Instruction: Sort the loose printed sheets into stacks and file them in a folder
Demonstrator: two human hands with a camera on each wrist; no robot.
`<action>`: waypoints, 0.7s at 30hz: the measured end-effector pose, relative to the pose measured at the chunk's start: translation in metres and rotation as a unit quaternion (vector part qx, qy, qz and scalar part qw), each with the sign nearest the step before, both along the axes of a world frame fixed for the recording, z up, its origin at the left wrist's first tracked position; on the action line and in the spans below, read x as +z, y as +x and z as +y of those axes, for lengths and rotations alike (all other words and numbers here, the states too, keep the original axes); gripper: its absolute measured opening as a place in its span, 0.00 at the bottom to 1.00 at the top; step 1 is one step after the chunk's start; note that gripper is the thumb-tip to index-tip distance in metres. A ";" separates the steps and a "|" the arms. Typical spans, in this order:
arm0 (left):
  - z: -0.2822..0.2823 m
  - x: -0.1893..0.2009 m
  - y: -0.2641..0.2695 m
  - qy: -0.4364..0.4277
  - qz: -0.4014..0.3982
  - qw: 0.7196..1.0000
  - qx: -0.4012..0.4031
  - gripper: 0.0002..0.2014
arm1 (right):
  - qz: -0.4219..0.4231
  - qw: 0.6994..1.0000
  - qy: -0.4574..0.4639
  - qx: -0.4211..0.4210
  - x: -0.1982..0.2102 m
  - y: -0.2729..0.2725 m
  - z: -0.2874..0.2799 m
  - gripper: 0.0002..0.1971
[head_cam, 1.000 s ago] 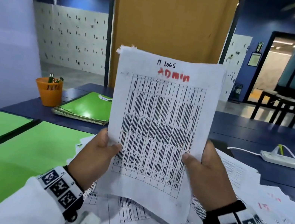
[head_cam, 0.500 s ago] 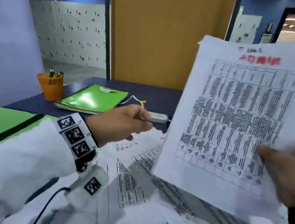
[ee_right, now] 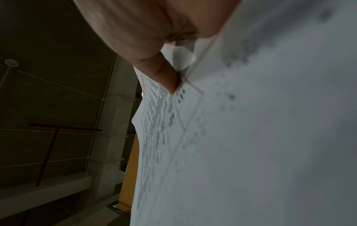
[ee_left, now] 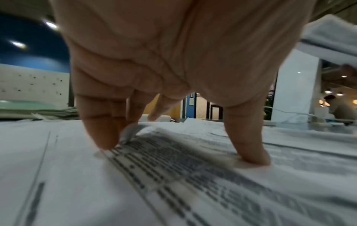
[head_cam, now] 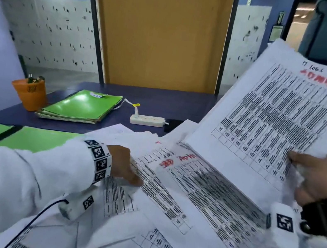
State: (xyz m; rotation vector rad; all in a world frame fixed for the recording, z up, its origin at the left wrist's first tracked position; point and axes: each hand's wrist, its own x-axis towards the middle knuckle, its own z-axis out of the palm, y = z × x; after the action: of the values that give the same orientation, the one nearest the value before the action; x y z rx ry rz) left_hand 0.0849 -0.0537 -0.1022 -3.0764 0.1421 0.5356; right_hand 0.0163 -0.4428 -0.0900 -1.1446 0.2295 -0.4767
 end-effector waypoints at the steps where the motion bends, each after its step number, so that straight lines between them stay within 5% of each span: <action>1: 0.000 0.000 0.001 0.003 -0.009 1.000 0.001 0.36 | -0.003 1.000 -0.005 0.007 0.000 0.000 -0.002 0.07; 4: -0.001 0.007 0.006 0.005 -0.018 1.000 0.007 0.30 | -0.013 0.999 0.031 0.003 -0.001 0.004 -0.007 0.12; 7: -0.001 0.007 0.013 -0.031 -0.030 0.999 0.028 0.47 | -0.012 0.999 0.048 0.021 -0.005 0.009 -0.011 0.10; 11: -0.006 0.000 0.029 -0.217 -0.111 0.968 0.053 0.43 | -0.001 0.999 0.030 0.021 -0.018 0.023 -0.016 0.13; 15: -0.016 -0.013 0.032 -0.439 -0.101 0.879 0.154 0.56 | 0.034 0.999 -0.017 -0.013 -0.038 0.041 -0.028 0.18; 18: -0.030 -0.022 0.024 -0.605 -0.037 0.776 0.172 0.39 | 0.054 0.998 -0.030 -0.012 -0.051 0.049 -0.030 0.16; 21: -0.047 -0.027 0.010 -0.668 0.015 0.722 0.177 0.26 | 0.071 0.997 -0.003 0.005 -0.063 0.054 -0.028 0.19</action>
State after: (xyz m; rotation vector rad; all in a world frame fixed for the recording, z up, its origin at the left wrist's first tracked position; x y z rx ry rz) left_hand 0.0945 -0.1009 -0.1288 -4.5899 -0.1686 0.6995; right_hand 0.0706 -0.4706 -0.1528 -1.1871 0.3466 -0.3874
